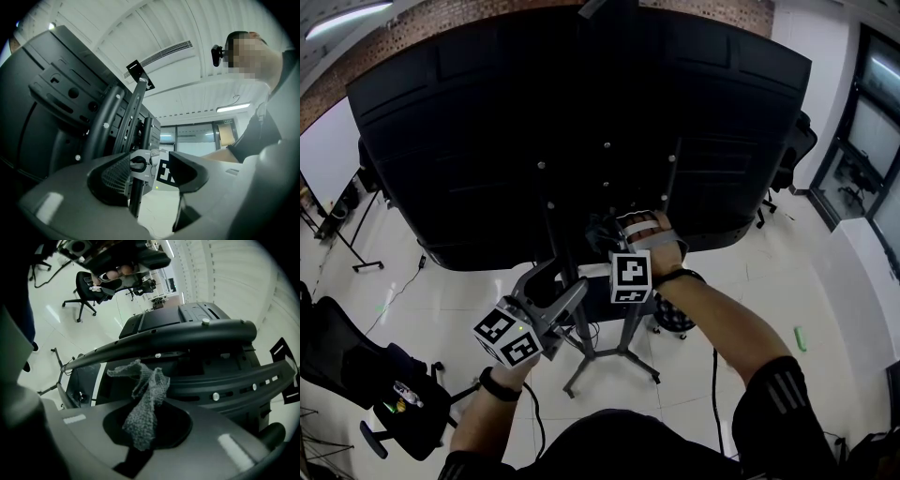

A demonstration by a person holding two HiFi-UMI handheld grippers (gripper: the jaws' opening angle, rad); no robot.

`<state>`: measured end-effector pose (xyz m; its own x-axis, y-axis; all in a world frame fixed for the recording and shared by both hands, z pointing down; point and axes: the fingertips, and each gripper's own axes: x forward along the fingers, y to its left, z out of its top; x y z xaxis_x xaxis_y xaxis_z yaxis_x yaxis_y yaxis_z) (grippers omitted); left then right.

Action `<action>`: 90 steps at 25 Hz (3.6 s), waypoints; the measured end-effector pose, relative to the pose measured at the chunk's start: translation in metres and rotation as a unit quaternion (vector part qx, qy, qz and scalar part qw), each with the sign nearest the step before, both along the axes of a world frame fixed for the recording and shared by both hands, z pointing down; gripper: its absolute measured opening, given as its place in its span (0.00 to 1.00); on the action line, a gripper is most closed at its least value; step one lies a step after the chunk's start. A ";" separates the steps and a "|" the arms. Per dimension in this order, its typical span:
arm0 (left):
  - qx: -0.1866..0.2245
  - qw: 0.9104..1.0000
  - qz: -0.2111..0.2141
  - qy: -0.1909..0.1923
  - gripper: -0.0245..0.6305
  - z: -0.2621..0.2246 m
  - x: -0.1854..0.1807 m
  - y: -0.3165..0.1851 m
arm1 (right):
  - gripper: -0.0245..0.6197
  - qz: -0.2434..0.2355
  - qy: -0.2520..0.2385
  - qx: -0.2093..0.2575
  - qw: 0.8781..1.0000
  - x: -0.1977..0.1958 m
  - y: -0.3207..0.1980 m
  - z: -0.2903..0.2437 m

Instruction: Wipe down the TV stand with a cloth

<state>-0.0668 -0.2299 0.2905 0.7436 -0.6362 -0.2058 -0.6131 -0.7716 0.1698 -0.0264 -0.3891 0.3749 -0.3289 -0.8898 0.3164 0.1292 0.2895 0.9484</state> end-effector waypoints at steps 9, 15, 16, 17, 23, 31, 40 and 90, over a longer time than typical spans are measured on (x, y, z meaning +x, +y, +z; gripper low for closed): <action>-0.001 1.000 -0.001 0.002 0.47 0.001 0.000 0.002 | 0.08 -0.038 -0.163 -0.048 0.985 0.000 0.038 -0.044; 0.047 0.999 0.011 -0.005 0.47 -0.031 0.023 0.006 | 0.08 -0.051 -0.328 -0.020 0.943 0.055 0.056 -0.146; 0.057 0.998 0.013 -0.007 0.47 -0.038 0.029 0.005 | 0.08 -0.049 -0.337 -0.007 0.940 0.066 0.057 -0.159; 0.067 0.998 0.017 -0.009 0.47 -0.044 0.035 0.004 | 0.08 -0.046 -0.344 0.005 0.938 0.078 0.057 -0.170; 0.105 0.993 0.039 -0.020 0.47 -0.075 0.078 -0.009 | 0.08 -0.012 -0.382 0.031 0.924 0.136 0.040 -0.202; 0.113 0.990 0.070 -0.039 0.47 -0.083 0.138 -0.016 | 0.08 0.021 -0.382 0.032 0.923 0.175 -0.012 -0.195; 0.096 0.991 0.079 -0.055 0.47 -0.066 0.169 -0.025 | 0.08 0.058 -0.408 0.050 0.910 0.247 -0.035 -0.189; 0.070 0.995 0.035 -0.060 0.47 -0.039 0.136 -0.022 | 0.08 0.028 -0.471 0.045 0.880 0.270 0.002 -0.177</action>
